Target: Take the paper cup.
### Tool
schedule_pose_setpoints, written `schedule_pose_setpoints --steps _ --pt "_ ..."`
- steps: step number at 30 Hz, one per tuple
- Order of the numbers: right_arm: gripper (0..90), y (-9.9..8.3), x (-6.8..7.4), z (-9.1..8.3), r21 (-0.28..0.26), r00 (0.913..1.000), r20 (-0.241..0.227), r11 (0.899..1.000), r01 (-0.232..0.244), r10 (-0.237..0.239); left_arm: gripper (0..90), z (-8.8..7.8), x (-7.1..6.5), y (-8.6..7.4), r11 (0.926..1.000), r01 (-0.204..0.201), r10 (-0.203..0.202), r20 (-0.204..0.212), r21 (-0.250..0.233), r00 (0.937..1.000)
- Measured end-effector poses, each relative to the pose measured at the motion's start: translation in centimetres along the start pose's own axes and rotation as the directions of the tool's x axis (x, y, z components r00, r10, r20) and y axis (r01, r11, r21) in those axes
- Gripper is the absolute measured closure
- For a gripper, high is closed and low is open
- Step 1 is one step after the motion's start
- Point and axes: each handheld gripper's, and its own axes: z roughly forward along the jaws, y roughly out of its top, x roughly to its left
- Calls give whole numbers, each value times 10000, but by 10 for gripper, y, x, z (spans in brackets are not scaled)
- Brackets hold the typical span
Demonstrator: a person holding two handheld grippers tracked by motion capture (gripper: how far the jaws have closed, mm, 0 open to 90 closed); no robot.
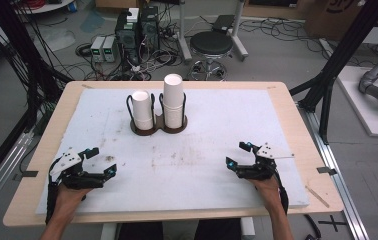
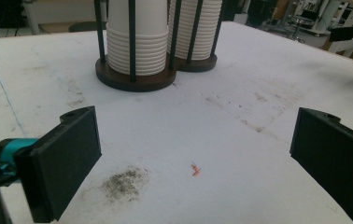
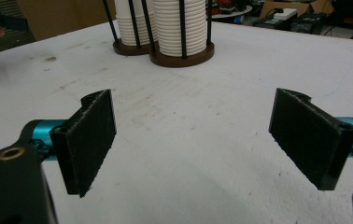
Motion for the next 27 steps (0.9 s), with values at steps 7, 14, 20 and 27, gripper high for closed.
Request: schedule_pose_setpoints --steps 7,14,20,27 --pt "152 0 0 0 -66 10000 4 10000 1 -1 17 1 1 8 10000 -13 12 47 91 10000" --pt "152 0 -3 0 54 9995 -117 9995 -308 308 17 -6 1 40 9978 -665 666 236 -40 9975" --pt "152 0 -4 0 -22 9991 -144 9992 -387 387 18 -10 3 75 9952 -980 982 378 -70 9945" --pt "152 0 -4 0 -27 9993 -135 9994 -356 356 18 -10 7 114 9916 -1291 1283 564 118 9901"
